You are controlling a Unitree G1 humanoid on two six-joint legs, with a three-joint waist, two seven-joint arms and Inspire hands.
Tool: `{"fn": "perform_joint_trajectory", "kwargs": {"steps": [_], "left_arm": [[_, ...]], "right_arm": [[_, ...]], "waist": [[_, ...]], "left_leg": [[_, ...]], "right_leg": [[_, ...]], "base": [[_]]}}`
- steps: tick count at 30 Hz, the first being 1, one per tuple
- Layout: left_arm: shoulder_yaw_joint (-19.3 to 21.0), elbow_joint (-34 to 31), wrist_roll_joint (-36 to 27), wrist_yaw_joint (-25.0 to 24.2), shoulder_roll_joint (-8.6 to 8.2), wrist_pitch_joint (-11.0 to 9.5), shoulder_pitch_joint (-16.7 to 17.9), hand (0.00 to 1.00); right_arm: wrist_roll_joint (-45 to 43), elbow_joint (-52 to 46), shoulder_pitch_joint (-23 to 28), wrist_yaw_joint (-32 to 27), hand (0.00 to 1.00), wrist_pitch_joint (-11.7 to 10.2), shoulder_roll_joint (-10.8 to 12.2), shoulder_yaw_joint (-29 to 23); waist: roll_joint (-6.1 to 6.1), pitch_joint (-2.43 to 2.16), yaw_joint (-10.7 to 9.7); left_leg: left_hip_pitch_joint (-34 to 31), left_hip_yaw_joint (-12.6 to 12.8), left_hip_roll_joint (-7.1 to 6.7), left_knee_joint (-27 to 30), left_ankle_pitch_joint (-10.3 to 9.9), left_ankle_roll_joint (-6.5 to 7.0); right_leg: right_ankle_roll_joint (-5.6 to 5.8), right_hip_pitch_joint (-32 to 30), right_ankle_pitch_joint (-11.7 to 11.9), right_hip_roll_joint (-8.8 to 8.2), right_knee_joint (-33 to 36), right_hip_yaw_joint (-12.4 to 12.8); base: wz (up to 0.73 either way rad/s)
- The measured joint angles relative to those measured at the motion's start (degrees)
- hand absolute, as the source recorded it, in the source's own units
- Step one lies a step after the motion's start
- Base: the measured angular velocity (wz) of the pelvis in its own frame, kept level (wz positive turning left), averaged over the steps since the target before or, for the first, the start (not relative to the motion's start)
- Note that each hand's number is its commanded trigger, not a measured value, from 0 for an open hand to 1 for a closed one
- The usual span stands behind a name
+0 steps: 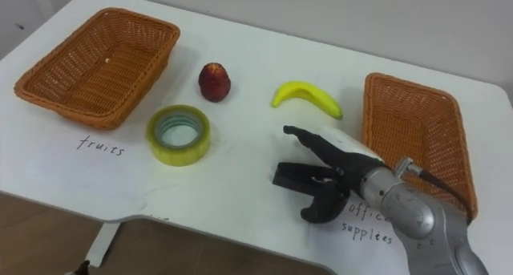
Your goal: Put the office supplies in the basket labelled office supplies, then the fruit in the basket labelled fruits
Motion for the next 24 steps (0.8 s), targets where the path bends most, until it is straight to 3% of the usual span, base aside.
{"fn": "perform_joint_trajectory", "kwargs": {"steps": [12,16,24], "left_arm": [[0.04,-0.97,-0.01,1.30,-0.44,0.07,0.15,0.00],[0.02,-0.92,-0.02,1.30,-0.71,0.17,0.21,0.00],[0.07,-0.40,-0.02,1.29,-0.76,1.23,0.74,0.00]], "right_arm": [[-1.87,1.06,0.00,-1.27,0.00,0.02,1.03,0.03],[-2.37,1.22,0.00,-1.28,0.00,0.07,1.39,0.04],[-5.52,1.86,0.00,-1.48,0.00,0.41,3.41,0.07]], "waist": [[0.12,-0.09,-0.08],[0.49,0.11,-0.07],[0.42,-0.15,-0.06]], "left_leg": [[0.38,-0.01,0.00,-0.33,0.00,0.00],[0.63,-0.01,0.00,-0.48,0.00,0.00],[0.59,0.01,0.00,-0.49,0.00,0.00]], "right_leg": [[0.00,0.21,0.00,0.01,-0.03,0.04],[0.00,0.40,0.00,0.01,-0.03,0.00],[0.00,0.42,0.00,0.03,0.00,0.00]], "base": [[0.00],[0.00],[0.00]]}}
